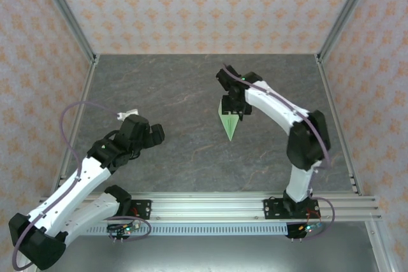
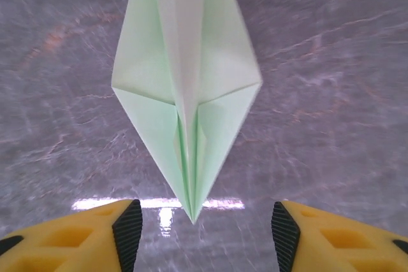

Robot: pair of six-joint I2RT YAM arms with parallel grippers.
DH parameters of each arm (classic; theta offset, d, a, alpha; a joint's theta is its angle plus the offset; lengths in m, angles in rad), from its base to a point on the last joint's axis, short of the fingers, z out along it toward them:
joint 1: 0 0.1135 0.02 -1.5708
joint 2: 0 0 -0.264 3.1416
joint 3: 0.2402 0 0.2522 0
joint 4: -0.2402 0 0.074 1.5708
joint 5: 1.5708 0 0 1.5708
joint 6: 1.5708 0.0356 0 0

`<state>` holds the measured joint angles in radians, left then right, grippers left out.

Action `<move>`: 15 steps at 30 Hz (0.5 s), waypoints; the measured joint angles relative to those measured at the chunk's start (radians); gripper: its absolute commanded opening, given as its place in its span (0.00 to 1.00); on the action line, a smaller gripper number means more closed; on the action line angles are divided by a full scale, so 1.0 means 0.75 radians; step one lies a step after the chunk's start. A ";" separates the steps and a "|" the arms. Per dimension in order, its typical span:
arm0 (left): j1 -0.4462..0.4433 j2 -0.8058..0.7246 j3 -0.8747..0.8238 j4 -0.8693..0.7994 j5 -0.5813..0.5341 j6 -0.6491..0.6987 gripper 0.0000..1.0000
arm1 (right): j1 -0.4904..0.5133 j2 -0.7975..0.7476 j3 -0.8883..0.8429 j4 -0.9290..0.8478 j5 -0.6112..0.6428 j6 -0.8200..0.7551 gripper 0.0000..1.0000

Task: Fold a paper plane with a square sheet of paper (fold left side to right side)
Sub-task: Place the paper plane at the center of the table, then reset both arms

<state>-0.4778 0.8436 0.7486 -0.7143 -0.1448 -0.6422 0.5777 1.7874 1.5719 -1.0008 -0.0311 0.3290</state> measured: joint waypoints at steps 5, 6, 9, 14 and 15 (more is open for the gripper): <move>0.002 0.093 0.074 0.012 -0.185 0.048 1.00 | -0.035 -0.342 -0.195 0.095 0.104 -0.067 0.83; 0.010 0.110 0.081 0.031 -0.230 0.062 1.00 | -0.058 -0.413 -0.250 0.125 0.132 -0.082 0.87; 0.061 0.162 0.086 0.101 -0.349 0.113 1.00 | -0.152 -0.604 -0.425 0.227 0.212 -0.133 0.97; 0.108 0.249 0.044 0.315 -0.579 0.232 1.00 | -0.370 -0.894 -0.774 0.480 0.315 -0.208 1.00; 0.109 0.260 0.013 0.381 -0.628 0.269 1.00 | -0.420 -0.940 -0.846 0.533 0.330 -0.222 1.00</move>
<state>-0.3962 1.0389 0.7582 -0.4282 -0.6159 -0.4404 0.2626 1.0824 0.9375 -0.6010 0.2165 0.1627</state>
